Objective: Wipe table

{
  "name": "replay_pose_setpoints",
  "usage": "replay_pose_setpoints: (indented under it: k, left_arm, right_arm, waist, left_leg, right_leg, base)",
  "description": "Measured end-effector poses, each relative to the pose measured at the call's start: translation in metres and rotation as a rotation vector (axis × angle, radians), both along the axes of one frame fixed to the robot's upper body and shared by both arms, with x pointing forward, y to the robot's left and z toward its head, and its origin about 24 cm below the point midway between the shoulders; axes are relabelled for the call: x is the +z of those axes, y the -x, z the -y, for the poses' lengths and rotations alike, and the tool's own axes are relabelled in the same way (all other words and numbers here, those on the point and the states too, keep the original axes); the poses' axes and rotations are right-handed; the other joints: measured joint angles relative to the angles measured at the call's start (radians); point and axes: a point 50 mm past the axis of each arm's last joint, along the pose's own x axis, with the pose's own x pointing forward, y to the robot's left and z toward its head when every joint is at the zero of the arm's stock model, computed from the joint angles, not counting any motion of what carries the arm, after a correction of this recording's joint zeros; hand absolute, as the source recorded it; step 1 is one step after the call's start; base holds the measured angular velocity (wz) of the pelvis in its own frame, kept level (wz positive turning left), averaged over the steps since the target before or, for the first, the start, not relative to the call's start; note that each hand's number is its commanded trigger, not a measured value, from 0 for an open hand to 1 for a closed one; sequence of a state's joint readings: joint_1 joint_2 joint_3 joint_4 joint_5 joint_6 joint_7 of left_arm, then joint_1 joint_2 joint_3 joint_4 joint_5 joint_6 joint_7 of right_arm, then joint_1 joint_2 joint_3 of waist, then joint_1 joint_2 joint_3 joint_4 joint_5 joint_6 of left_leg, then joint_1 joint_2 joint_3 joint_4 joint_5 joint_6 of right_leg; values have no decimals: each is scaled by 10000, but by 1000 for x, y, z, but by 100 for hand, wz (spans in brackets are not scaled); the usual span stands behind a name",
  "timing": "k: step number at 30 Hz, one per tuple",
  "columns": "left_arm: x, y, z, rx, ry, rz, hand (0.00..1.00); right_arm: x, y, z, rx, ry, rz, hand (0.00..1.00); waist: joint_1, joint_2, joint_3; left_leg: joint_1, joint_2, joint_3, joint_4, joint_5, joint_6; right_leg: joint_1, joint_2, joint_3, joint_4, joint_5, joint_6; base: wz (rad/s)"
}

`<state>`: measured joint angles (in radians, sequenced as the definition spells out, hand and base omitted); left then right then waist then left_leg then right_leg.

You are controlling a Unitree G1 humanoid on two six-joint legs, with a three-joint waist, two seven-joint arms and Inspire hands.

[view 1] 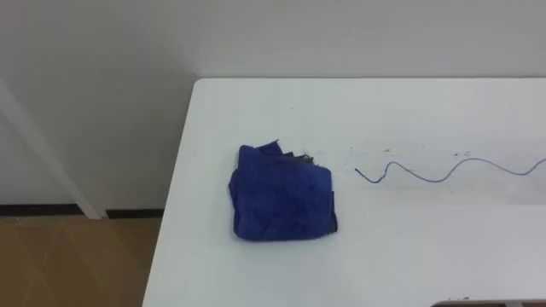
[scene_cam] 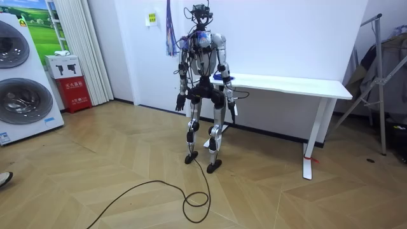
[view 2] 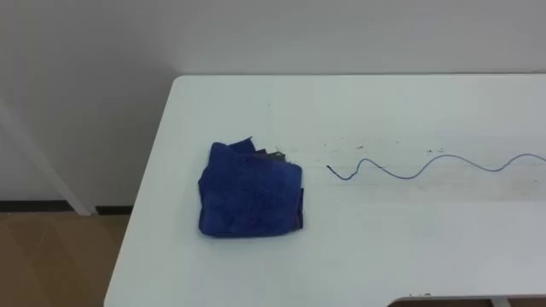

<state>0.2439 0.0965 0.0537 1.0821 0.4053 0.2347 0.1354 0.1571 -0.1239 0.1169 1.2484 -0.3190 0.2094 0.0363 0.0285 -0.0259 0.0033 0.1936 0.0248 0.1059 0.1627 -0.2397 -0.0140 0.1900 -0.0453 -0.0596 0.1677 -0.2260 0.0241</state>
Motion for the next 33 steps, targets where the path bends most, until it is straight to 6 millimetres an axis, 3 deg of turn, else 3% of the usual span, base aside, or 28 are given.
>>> replay_pose_setpoints:
  k: [11,17,21,26,29,33]
  left_arm:
    - [0,-1,0,-2,9,38,0]
    - [0,1,-1,60,-28,-67,0]
    - [1,4,-3,366,-139,-213,0]
    - [4,14,-12,1254,-392,-195,0]
    - [9,19,-27,2102,-839,119,0]
    - [16,23,-47,2554,-1435,292,0]
  right_arm:
    - [0,-1,0,-152,-102,68,0]
    - [0,4,-1,-1057,-167,-52,0]
    - [1,19,3,-3073,268,-249,0]
    - [4,35,11,-7065,1074,95,0]
    - [11,53,28,-10555,1945,462,0]
    - [22,65,55,-13022,3270,1038,0]
  waist:
    - [11,3,-2]
    - [4,65,-16]
    - [-55,88,-12]
    - [-557,-1,-5]
    - [-887,-146,-12]
    - [-1146,-375,2]
  left_leg:
    - [-1,4,5,18,-1,0]
    - [54,-2,-10,21,-1,0]
    - [101,-3,-11,17,0,1]
    - [106,-9,-21,33,1,2]
    - [126,-7,11,14,0,2]
    - [74,7,50,-40,-4,3]
  right_leg:
    - [5,3,8,5,0,0]
    - [12,-14,1,8,0,0]
    - [38,-12,21,23,-4,6]
    - [38,-23,24,-2,-9,11]
    - [11,-20,55,0,-20,16]
    - [-48,10,135,8,-20,14]
  base:
    - [0]
    - [0]
    - [0]
    - [0]
    - [-2]
    - [-6]
